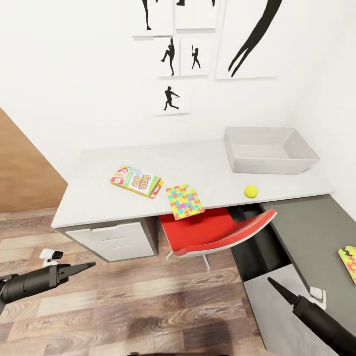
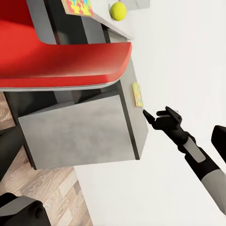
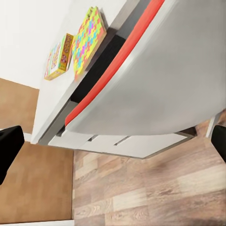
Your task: Put all the toys in the child's room - the three board games (two on the bed and one on the table), the two jigsaw puzzles on the table, and the tennis ball on the table - inside the toy box on the table in the child's room.
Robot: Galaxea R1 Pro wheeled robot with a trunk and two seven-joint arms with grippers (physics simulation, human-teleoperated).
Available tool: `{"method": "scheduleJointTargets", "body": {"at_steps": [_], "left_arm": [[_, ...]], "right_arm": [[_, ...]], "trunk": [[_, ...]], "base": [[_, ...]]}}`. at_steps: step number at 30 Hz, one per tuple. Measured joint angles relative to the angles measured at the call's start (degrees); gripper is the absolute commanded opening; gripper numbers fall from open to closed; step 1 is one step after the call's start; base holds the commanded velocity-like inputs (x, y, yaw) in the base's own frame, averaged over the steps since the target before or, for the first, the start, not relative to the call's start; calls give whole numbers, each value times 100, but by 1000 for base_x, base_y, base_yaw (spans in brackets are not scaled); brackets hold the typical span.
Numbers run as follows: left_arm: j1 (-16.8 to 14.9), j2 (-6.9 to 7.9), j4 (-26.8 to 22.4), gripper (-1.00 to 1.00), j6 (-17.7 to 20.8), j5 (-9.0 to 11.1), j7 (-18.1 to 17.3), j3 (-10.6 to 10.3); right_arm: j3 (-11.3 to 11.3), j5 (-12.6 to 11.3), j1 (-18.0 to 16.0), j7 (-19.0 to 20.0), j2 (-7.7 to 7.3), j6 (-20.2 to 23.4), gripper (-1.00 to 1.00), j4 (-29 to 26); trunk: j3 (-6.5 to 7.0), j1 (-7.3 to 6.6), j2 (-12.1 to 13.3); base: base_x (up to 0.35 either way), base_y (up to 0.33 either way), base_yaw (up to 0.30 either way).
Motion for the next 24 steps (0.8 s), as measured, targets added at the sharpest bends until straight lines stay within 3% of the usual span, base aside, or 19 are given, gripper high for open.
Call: {"method": "scheduleJointTargets", "body": {"at_steps": [18,24], "left_arm": [[0,7,0,100,14,2,0,19],[0,23,3,100,100,-11,0,17]], "right_arm": [[21,0,0,22,41,-31,100,-69],[20,-41,0,50,59,23,100,-371]], "trunk": [[59,0,0],[111,0,0]], "base": [[0,0,0],[0,0,0]]}}
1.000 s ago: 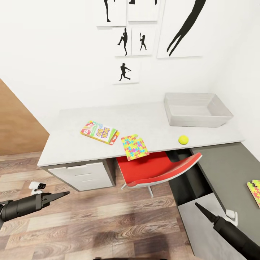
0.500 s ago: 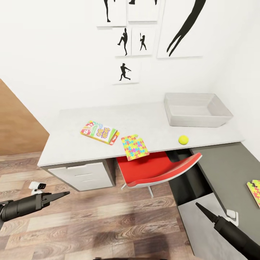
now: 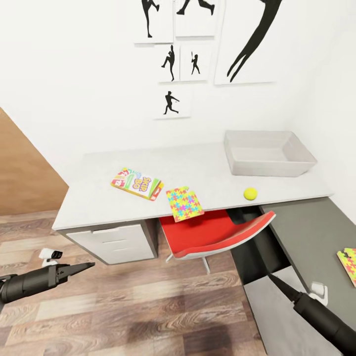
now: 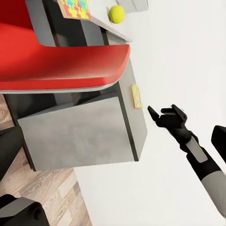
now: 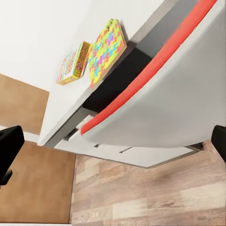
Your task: Put all the toys in the child's room - the three board games (two on the bed and one on the table), the two jigsaw puzzles on the table, and the tennis ball on the table - inside the toy box on the table in the child's room.
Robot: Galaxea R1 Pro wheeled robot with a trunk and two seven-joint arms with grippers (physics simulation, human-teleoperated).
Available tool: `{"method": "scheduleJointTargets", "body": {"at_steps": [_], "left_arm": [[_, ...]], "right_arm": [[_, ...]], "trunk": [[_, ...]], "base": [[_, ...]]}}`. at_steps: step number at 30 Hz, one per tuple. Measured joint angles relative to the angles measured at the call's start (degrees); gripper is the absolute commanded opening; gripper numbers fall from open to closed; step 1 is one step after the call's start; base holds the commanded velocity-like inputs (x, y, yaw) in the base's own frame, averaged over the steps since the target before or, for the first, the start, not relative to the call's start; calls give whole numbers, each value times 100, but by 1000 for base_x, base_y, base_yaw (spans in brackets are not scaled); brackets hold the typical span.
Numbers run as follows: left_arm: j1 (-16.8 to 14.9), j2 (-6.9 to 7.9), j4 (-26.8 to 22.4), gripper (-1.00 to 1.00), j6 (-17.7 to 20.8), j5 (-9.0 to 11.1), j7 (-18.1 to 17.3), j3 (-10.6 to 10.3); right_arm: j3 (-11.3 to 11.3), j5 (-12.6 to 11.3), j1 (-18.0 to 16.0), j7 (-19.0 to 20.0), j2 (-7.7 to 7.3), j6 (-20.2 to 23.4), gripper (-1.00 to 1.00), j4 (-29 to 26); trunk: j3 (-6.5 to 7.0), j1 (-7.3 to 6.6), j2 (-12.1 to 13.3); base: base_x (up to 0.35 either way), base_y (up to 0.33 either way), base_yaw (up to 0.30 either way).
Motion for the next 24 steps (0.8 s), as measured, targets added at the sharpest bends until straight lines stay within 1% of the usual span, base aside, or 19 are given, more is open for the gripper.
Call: {"method": "scheduleJointTargets", "body": {"at_steps": [3,5,6,7,10,11,12,13,17,21,24], "left_arm": [[0,31,3,100,35,-4,0,36],[0,39,4,100,62,-5,0,106],[0,42,4,100,78,-5,0,156],[0,47,5,100,110,-7,1,273],[0,50,7,100,145,-10,1,451],[0,51,8,100,152,-13,1,499],[0,52,9,100,162,-16,1,570],[0,53,8,100,166,-17,1,599],[0,52,11,100,175,-21,1,658],[0,46,11,100,181,-29,1,677],[0,40,8,100,181,-36,1,666]], "right_arm": [[-11,-40,0,16,5,22,100,-141],[-15,-72,0,35,8,26,100,-180],[-17,-90,0,43,5,26,100,-194],[-19,-130,0,59,-5,27,100,-218],[-22,-223,3,86,-29,21,100,-275],[-22,-272,2,98,-37,17,100,-295],[-23,-388,1,120,-49,-1,100,-322],[-23,-452,1,133,-53,-13,100,-332],[-23,-658,1,166,-63,-46,100,-363],[-2,-760,0,191,-43,-136,100,-385],[28,-790,0,197,-10,-324,100,-388]], "trunk": [[27,0,0],[46,0,0],[55,0,0],[64,0,0],[92,0,0],[102,0,0],[111,0,0],[120,0,0],[158,0,0],[196,0,0],[224,0,0]], "base": [[0,0,0],[0,0,0],[0,0,0],[0,0,0],[0,0,0],[0,0,0],[0,0,0],[0,0,0],[0,0,0],[0,0,0],[0,0,0]]}}
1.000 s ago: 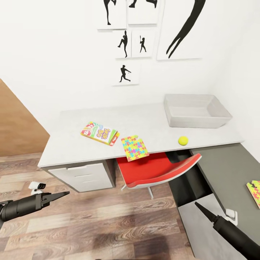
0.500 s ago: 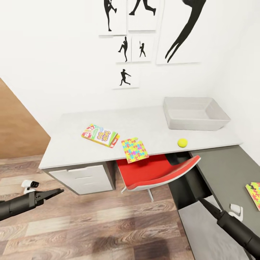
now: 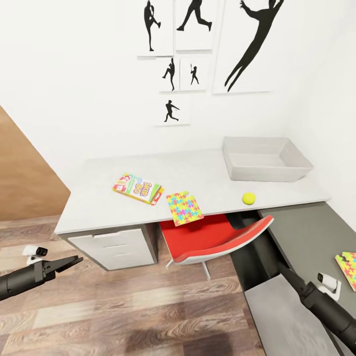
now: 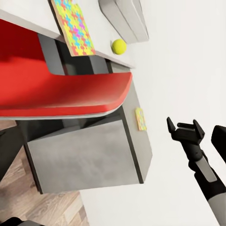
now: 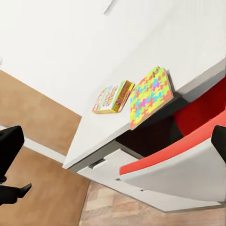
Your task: Put all the toys in the child's room - the three board games (two on the bed and one on the table), the two jigsaw puzzles on the table, and the tennis ball on the table - inside the toy box on the table in the child's room.
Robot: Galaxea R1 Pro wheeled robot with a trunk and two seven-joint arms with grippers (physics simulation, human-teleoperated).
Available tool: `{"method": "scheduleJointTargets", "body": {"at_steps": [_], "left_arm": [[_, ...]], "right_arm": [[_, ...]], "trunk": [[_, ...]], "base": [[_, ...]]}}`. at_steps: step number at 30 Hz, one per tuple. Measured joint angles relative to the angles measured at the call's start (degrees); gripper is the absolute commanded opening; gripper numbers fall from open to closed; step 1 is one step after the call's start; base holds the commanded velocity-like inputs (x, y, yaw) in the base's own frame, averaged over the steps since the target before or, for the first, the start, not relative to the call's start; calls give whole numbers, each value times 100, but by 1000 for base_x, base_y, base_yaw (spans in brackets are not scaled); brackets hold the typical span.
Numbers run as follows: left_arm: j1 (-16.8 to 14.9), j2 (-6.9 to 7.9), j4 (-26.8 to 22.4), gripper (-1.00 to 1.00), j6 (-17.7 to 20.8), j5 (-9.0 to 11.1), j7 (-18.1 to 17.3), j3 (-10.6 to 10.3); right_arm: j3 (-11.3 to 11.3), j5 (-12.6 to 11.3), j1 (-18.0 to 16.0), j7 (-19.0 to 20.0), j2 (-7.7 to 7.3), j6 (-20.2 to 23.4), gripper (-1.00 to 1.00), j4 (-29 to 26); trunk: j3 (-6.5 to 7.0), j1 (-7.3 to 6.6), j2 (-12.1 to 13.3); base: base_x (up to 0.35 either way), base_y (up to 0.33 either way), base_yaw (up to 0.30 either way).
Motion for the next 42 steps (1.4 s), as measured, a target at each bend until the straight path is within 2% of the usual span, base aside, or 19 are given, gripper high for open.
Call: {"method": "scheduleJointTargets", "body": {"at_steps": [6,16,22,33,42], "left_arm": [[0,10,-2,100,29,2,0,34],[-12,-5,-10,100,94,17,0,41],[-37,5,-11,100,86,23,0,52],[-43,-23,-6,100,22,14,0,49],[-43,-10,-5,100,3,20,0,58]], "right_arm": [[15,-24,-2,15,19,-295,100,-8],[18,-29,-6,203,-47,-394,100,23],[25,-29,-7,230,-5,-413,100,24],[212,-18,-1,238,-31,-838,100,31],[250,43,0,232,-5,-901,100,34]], "trunk": [[57,0,0],[152,0,0],[208,0,0],[313,0,0],[398,-1,0]], "base": [[0,0,0],[0,0,0],[0,0,0],[0,0,0],[20,0,0]]}}
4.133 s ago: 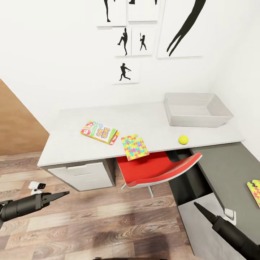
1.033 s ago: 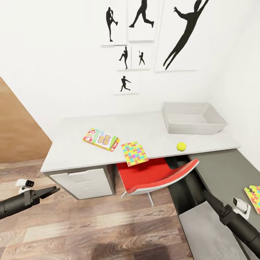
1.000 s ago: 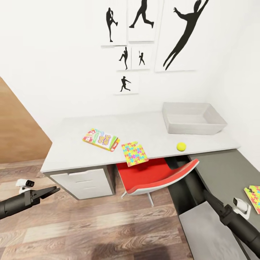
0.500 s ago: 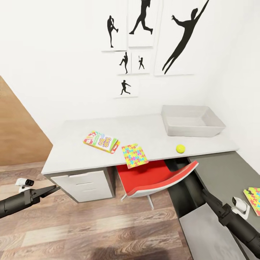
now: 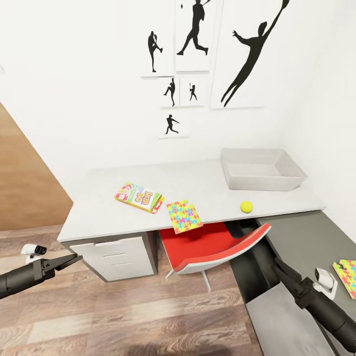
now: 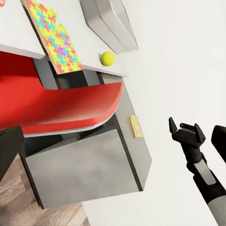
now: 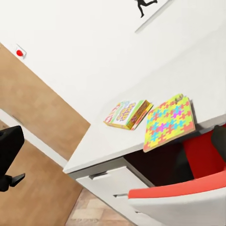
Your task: Put all the toys in the child's room - the three board games (two on the bed and one on the table), the two jigsaw puzzles on the table, and the tennis ball on the table - inside the toy box on the table in the child's room.
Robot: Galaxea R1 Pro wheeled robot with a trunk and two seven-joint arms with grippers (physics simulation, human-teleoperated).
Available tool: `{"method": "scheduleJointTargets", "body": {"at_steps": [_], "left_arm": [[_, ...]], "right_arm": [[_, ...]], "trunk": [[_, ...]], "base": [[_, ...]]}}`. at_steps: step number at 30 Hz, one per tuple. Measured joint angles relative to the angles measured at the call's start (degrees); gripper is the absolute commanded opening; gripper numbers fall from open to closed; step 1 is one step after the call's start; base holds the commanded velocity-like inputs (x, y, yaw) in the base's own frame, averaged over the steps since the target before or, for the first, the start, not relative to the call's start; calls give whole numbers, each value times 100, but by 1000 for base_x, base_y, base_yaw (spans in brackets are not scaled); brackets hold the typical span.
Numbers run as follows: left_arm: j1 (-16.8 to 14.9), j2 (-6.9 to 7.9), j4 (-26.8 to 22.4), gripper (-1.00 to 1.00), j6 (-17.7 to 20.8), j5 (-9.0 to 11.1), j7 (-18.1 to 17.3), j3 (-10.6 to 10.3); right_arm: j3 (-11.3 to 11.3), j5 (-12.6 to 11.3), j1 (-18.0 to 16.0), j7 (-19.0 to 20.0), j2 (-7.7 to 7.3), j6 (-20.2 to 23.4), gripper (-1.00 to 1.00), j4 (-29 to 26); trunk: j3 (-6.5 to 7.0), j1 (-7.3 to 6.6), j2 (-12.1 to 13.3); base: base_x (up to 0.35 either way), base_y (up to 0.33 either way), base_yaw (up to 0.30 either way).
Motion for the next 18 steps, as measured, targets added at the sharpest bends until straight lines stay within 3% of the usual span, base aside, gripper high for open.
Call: {"method": "scheduleJointTargets", "body": {"at_steps": [13,18], "left_arm": [[0,6,2,100,-6,1,0,30],[0,-10,2,100,-17,3,0,36]], "right_arm": [[12,17,0,-14,23,-106,100,3],[14,23,0,-25,21,-129,100,7]], "trunk": [[123,-2,0],[171,0,0]], "base": [[197,0,0],[86,0,0]]}}
